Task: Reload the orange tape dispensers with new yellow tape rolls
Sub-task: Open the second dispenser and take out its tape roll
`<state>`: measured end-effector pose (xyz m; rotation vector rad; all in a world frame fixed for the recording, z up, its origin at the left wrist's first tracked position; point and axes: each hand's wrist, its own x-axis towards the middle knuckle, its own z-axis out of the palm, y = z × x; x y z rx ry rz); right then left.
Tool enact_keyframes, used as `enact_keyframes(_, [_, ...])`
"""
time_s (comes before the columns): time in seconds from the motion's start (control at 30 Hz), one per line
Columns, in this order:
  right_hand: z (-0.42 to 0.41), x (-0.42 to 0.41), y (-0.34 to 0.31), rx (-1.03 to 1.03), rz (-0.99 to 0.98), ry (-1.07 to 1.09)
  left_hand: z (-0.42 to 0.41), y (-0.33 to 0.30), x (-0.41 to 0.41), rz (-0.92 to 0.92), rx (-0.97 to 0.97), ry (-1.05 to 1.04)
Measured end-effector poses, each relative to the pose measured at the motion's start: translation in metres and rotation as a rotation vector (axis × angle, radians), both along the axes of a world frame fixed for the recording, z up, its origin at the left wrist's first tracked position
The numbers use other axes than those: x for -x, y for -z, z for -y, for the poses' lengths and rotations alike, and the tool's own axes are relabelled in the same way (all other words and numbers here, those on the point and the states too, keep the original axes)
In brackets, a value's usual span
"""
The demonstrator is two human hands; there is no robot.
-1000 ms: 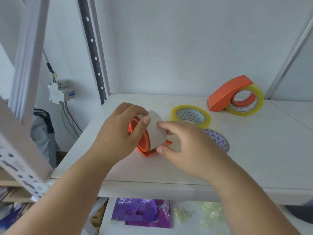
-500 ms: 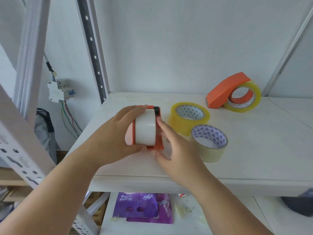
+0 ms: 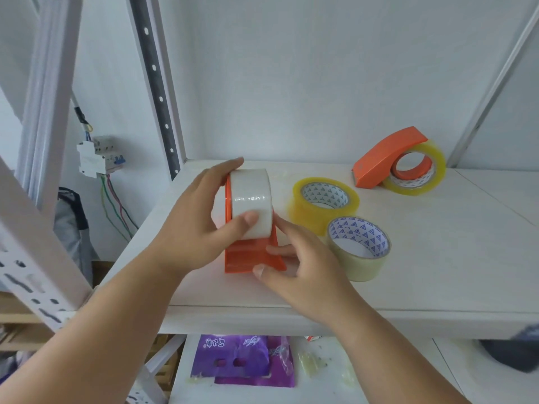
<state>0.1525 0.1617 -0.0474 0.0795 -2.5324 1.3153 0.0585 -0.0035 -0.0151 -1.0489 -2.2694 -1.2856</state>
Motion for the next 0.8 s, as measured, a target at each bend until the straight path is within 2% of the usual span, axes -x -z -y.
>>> enact_keyframes(0.3, [-0.001,0.004,0.0,0.001,0.032,0.002,-0.025,-0.005,0.001,-0.109,-0.006,-0.087])
enact_keyframes(0.37, [-0.001,0.004,0.002,-0.008,0.058,0.009,-0.025,-0.008,0.001,-0.053,-0.076,-0.103])
enact_keyframes(0.47, [-0.002,0.005,0.005,-0.026,0.07,0.022,-0.026,-0.025,0.005,0.138,-0.193,-0.183])
enact_keyframes(0.57, [-0.003,0.007,0.003,-0.026,0.084,0.005,-0.027,-0.034,0.006,0.145,-0.106,-0.178])
enact_keyframes(0.63, [-0.001,0.006,0.001,-0.011,0.094,0.0,-0.027,-0.035,0.005,0.148,-0.129,-0.16])
enact_keyframes(0.8, [0.007,0.011,-0.02,0.167,-0.025,0.046,-0.027,-0.031,0.001,0.12,-0.124,-0.129])
